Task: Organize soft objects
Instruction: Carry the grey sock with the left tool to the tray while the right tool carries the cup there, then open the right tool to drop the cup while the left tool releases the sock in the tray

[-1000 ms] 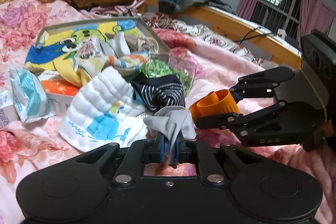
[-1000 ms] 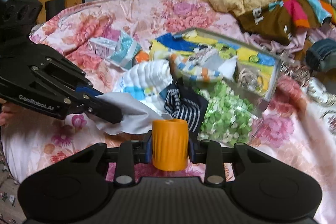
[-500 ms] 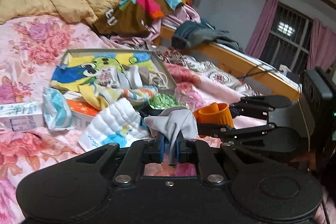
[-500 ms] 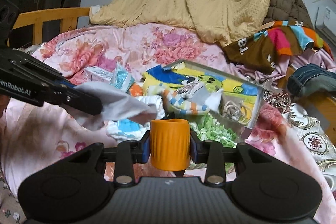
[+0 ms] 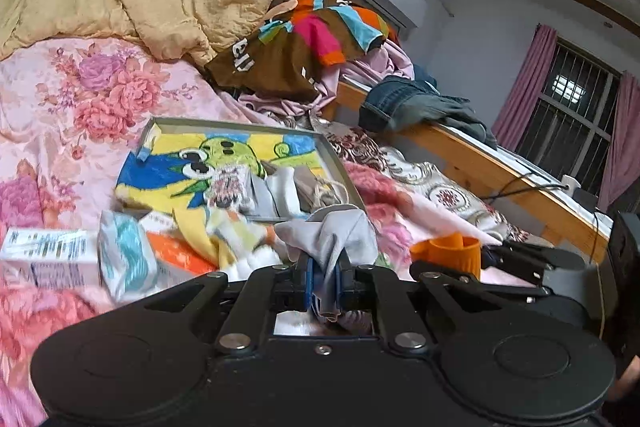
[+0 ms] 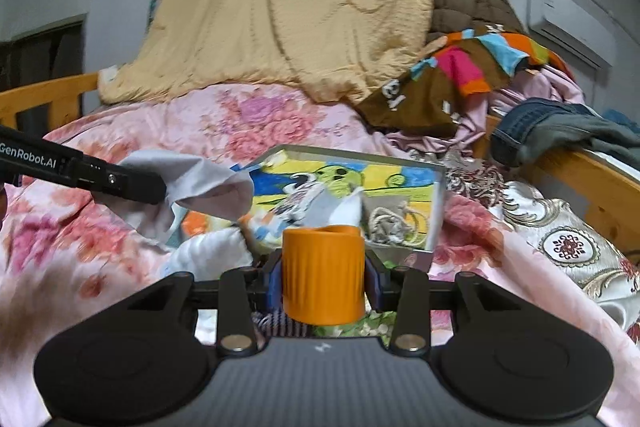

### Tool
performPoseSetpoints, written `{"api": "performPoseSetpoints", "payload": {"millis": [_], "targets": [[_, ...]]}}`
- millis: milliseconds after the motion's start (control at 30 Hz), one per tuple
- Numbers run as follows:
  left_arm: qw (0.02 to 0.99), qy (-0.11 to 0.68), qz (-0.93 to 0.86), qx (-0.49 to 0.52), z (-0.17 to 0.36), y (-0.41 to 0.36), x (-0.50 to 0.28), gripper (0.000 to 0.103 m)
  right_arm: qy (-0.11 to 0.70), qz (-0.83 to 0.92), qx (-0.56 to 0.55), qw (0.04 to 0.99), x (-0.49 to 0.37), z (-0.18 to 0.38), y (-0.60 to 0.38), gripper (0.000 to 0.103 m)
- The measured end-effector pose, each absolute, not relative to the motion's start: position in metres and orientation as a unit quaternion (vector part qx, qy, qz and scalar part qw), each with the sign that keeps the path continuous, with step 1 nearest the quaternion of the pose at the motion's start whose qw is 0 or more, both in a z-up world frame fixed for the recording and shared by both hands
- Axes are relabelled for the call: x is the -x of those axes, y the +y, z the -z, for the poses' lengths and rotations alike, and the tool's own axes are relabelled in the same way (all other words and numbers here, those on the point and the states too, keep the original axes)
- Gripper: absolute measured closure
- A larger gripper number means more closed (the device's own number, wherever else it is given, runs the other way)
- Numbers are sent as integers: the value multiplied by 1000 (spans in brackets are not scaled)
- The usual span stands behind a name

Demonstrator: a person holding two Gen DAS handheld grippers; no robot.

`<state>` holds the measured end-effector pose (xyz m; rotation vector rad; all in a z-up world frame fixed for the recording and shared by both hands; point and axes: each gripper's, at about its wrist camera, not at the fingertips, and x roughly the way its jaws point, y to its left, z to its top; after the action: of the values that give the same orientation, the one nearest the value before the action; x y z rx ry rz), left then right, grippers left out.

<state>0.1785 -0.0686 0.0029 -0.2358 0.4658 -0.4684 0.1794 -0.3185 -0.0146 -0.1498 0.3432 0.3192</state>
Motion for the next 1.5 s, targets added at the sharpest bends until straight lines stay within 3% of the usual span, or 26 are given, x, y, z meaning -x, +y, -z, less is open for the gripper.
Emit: {"api": "performPoseSetpoints", "payload": {"millis": [300, 533, 967, 1233, 1333, 1500], "targets": [[939, 225, 230, 117, -8, -81, -244, 92, 176, -119, -8, 977, -217, 19, -345, 59], [942, 225, 227, 102, -6, -98, -307, 92, 142, -96, -37, 985, -300, 7, -347, 59], [939, 265, 161, 145, 17, -117, -424, 92, 183, -94, 72, 976, -394, 25, -311, 59], [936, 287, 151, 138, 26, -121, -447, 92, 211, -89, 96, 969, -412, 35, -299, 58], [934, 297, 150, 127, 31, -124, -449, 92, 215, -94, 88, 968, -415, 32, -302, 48], [931, 307, 149, 127, 36, -125, -450, 86, 232, -93, 90, 964, -418, 35, -302, 43]]}}
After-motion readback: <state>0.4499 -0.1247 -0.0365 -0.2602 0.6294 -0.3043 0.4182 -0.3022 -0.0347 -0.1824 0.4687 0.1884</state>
